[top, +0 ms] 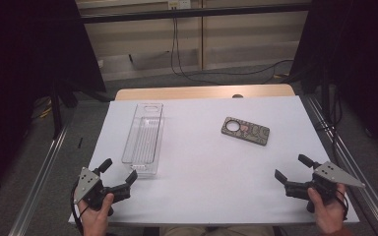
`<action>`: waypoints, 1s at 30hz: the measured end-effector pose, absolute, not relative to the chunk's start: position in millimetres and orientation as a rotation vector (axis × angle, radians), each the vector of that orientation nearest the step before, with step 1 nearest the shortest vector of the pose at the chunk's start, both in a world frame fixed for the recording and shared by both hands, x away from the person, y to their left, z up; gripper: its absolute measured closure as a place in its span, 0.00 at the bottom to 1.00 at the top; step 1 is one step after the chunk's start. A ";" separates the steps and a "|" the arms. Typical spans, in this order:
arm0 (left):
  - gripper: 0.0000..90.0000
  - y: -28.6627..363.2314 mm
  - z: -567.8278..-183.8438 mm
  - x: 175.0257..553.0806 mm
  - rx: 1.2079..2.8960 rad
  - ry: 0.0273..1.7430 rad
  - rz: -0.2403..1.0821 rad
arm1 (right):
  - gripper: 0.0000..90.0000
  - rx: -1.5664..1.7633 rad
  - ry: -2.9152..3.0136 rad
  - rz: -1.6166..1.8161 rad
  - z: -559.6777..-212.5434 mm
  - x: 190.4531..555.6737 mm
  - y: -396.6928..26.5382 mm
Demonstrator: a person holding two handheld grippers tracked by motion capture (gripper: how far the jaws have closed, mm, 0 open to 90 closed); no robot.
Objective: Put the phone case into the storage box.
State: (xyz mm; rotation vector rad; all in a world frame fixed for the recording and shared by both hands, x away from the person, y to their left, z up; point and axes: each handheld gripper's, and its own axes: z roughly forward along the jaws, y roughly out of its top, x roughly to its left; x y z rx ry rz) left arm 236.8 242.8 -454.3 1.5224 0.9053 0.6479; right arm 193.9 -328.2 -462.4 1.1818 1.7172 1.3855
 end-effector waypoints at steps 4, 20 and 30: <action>0.03 242.1 -453.8 238.7 1.539 0.902 0.646 | 0.01 1.195 1.730 1.387 -463.6 193.6 -330.1; 0.03 244.6 -454.8 237.6 1.529 0.895 0.632 | 0.01 1.213 1.857 1.439 -461.0 196.9 -324.7; 0.03 245.0 -454.6 237.8 1.529 0.911 0.635 | 0.00 1.191 1.810 1.464 -460.1 205.1 -318.3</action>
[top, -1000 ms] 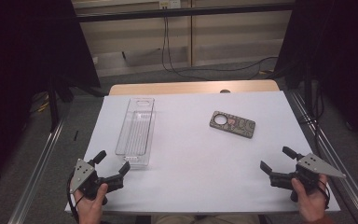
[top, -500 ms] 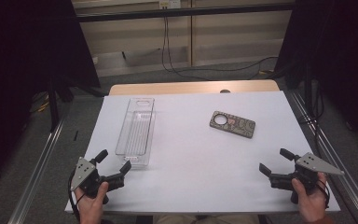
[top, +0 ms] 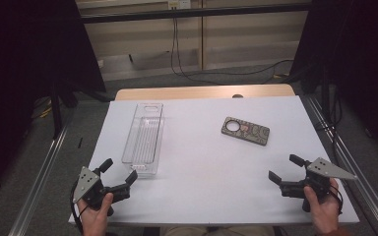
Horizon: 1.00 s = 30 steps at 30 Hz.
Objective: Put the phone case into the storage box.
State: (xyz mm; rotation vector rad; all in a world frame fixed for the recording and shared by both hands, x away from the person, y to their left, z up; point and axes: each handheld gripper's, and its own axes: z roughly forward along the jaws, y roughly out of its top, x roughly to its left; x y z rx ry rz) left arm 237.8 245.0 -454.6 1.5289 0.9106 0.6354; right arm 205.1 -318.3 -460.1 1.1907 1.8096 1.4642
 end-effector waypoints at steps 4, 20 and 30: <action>0.03 245.0 -454.8 237.5 1.522 0.913 0.638 | 0.00 1.177 1.798 1.457 -459.6 208.4 -315.4; 0.03 244.6 -455.4 237.9 1.526 0.917 0.637 | 0.01 1.116 1.763 1.427 -456.5 235.6 -304.2; 0.03 244.0 -455.7 238.6 1.532 0.915 0.637 | 0.00 1.138 1.750 1.421 -452.7 252.4 -306.6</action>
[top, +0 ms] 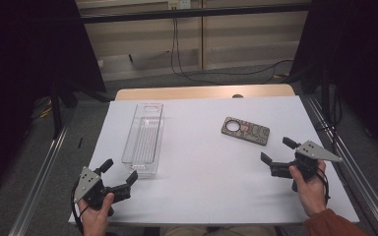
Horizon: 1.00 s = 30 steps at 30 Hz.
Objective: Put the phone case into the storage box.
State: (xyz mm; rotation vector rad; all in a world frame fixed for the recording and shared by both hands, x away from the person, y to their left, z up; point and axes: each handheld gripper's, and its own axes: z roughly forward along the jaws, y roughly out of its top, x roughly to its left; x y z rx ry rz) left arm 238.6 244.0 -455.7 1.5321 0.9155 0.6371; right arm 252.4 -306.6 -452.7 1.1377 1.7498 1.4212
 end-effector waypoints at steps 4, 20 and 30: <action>0.03 244.1 -455.9 238.8 1.533 0.917 0.635 | 0.00 1.129 1.752 1.433 -450.2 259.0 -307.0; 0.03 244.7 -456.1 239.1 1.530 0.916 0.635 | 0.00 1.127 1.726 1.419 -432.4 304.5 -300.8; 0.03 244.8 -456.2 238.9 1.525 0.926 0.637 | 0.01 1.137 1.758 1.368 -434.7 327.4 -297.1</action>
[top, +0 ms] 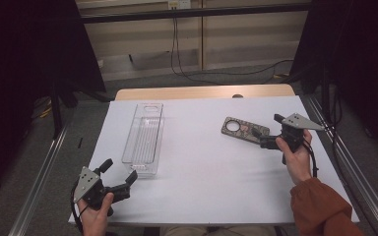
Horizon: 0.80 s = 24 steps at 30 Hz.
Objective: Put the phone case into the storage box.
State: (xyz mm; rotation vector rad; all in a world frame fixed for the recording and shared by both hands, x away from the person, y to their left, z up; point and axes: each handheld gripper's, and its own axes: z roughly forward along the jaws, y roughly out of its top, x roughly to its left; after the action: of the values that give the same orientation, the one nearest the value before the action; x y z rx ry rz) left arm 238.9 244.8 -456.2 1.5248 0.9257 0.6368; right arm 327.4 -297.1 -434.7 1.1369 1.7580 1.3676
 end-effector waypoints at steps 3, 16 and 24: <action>0.03 245.2 -456.0 238.6 1.526 0.917 0.636 | 0.01 1.146 1.743 1.371 -434.9 334.5 -296.6; 0.03 245.8 -456.3 238.8 1.532 0.921 0.636 | 0.01 1.165 1.719 1.331 -433.6 365.7 -294.5; 0.03 246.0 -456.5 239.4 1.531 0.920 0.631 | 0.01 1.177 1.678 1.325 -427.0 387.9 -290.6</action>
State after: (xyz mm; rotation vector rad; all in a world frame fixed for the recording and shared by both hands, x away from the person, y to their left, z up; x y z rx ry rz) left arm 239.4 246.0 -456.5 1.5308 0.9201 0.6315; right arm 387.9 -290.6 -427.0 1.1766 1.6783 1.3252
